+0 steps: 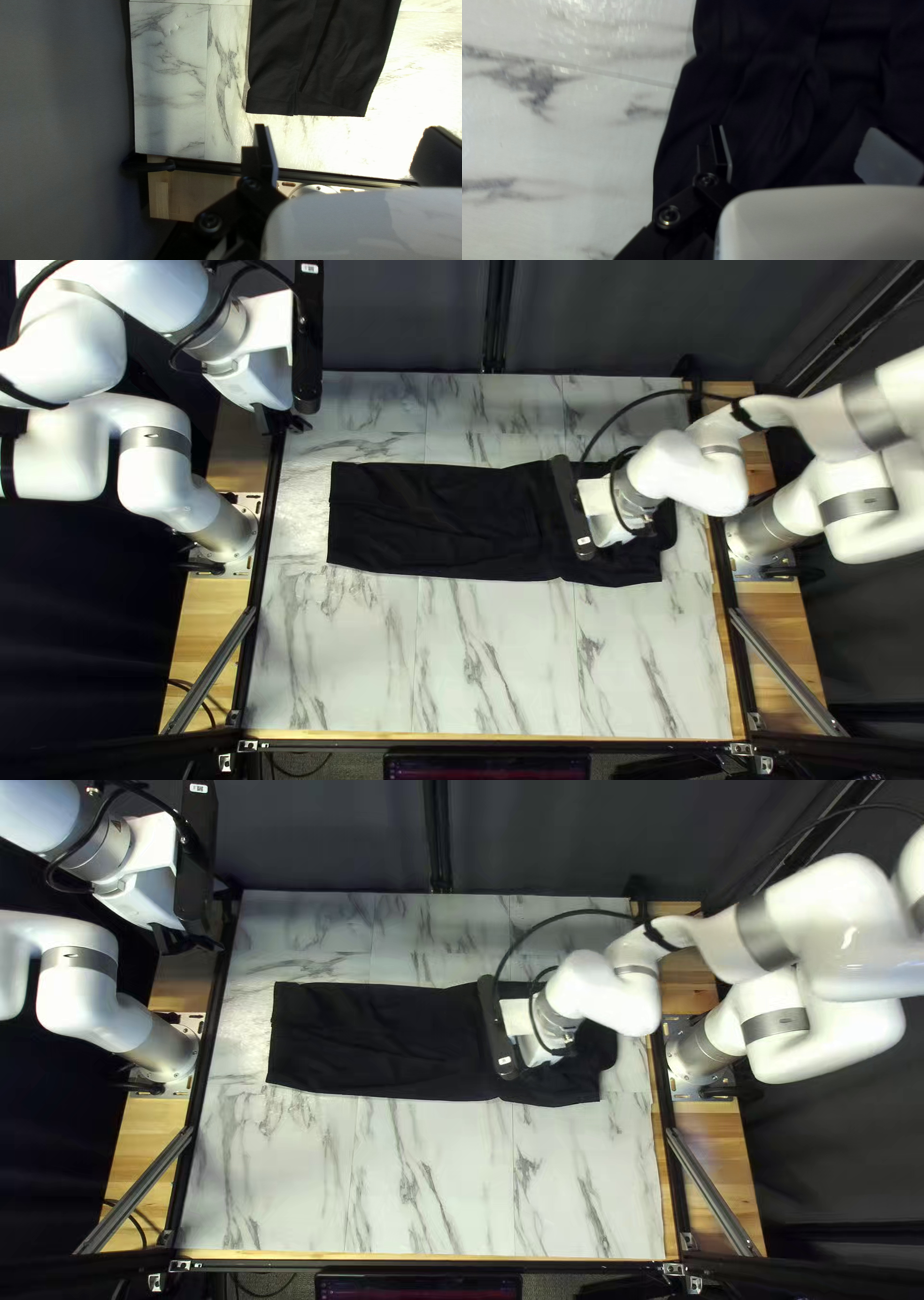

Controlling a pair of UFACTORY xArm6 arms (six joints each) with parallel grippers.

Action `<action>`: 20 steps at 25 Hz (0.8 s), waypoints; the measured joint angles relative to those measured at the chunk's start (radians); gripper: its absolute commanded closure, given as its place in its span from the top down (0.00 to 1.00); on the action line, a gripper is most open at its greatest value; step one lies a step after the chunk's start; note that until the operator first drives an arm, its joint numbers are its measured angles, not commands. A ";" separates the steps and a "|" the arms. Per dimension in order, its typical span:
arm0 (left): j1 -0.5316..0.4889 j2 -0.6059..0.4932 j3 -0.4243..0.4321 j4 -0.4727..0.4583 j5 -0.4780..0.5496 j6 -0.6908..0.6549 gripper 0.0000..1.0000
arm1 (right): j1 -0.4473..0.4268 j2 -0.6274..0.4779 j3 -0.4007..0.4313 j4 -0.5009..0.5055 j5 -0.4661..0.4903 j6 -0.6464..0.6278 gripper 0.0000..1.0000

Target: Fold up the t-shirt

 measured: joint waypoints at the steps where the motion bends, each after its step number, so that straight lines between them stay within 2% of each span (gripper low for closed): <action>1: 0.000 0.000 0.000 0.000 0.000 0.000 1.00 | -0.020 -0.032 0.018 -0.012 0.015 -0.004 1.00; 9: 0.000 0.000 0.000 0.000 0.000 0.000 1.00 | -0.218 -0.280 0.141 -0.082 0.122 -0.137 1.00; 17: 0.000 0.000 0.000 0.000 0.000 0.000 1.00 | -0.239 -0.302 0.151 -0.099 0.142 -0.149 1.00; 20: 0.000 0.000 0.000 0.000 0.000 0.000 1.00 | -0.282 -0.311 0.162 -0.099 0.146 -0.181 1.00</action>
